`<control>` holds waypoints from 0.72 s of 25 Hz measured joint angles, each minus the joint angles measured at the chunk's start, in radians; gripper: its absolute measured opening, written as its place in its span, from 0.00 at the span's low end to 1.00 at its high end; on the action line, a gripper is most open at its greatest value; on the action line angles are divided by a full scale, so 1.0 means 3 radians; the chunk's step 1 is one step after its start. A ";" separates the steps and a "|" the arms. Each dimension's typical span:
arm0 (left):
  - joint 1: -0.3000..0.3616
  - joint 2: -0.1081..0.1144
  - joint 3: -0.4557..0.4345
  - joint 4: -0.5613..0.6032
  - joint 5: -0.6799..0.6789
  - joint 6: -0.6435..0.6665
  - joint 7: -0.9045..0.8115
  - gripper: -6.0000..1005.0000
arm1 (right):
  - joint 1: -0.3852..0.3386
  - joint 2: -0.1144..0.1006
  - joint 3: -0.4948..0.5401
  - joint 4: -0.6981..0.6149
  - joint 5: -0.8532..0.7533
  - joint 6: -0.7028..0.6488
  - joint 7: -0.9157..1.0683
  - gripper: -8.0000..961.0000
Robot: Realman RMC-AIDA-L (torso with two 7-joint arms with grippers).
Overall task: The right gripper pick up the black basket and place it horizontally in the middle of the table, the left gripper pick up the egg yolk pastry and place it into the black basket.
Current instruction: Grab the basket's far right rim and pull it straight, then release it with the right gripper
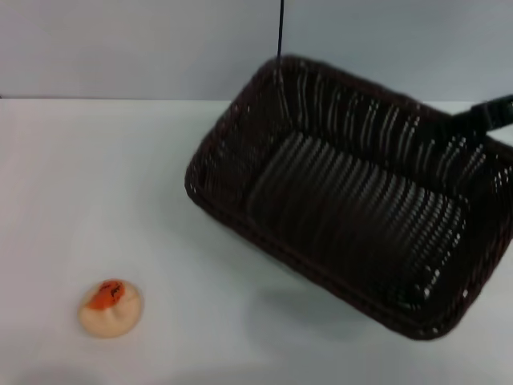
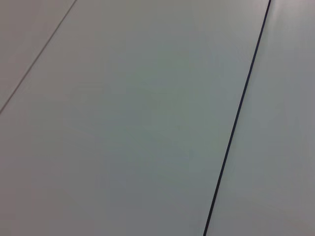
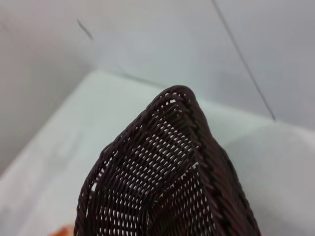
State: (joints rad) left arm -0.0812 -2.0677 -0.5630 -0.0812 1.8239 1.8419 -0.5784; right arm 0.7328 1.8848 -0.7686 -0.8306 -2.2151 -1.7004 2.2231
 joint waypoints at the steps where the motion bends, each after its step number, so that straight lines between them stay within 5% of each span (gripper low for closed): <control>1: -0.0003 0.0000 0.0000 0.0000 0.0000 0.0001 0.0000 0.62 | -0.0009 -0.0017 0.0036 0.0001 0.0064 -0.0018 -0.0029 0.21; 11: -0.0017 0.0005 -0.0005 -0.0024 0.0000 0.0002 0.0000 0.62 | 0.0139 -0.0165 0.0136 -0.0031 0.0235 -0.0364 -0.0470 0.21; 18: -0.0018 0.0005 0.0017 -0.0027 0.0015 -0.0012 0.0000 0.62 | 0.0308 -0.0157 0.0061 -0.0077 0.0239 -0.0548 -0.1049 0.21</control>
State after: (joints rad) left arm -0.0865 -2.0662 -0.5578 -0.0892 1.8285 1.8384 -0.5783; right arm 0.8251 1.8378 -0.7505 -0.8537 -2.1433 -1.8647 1.9085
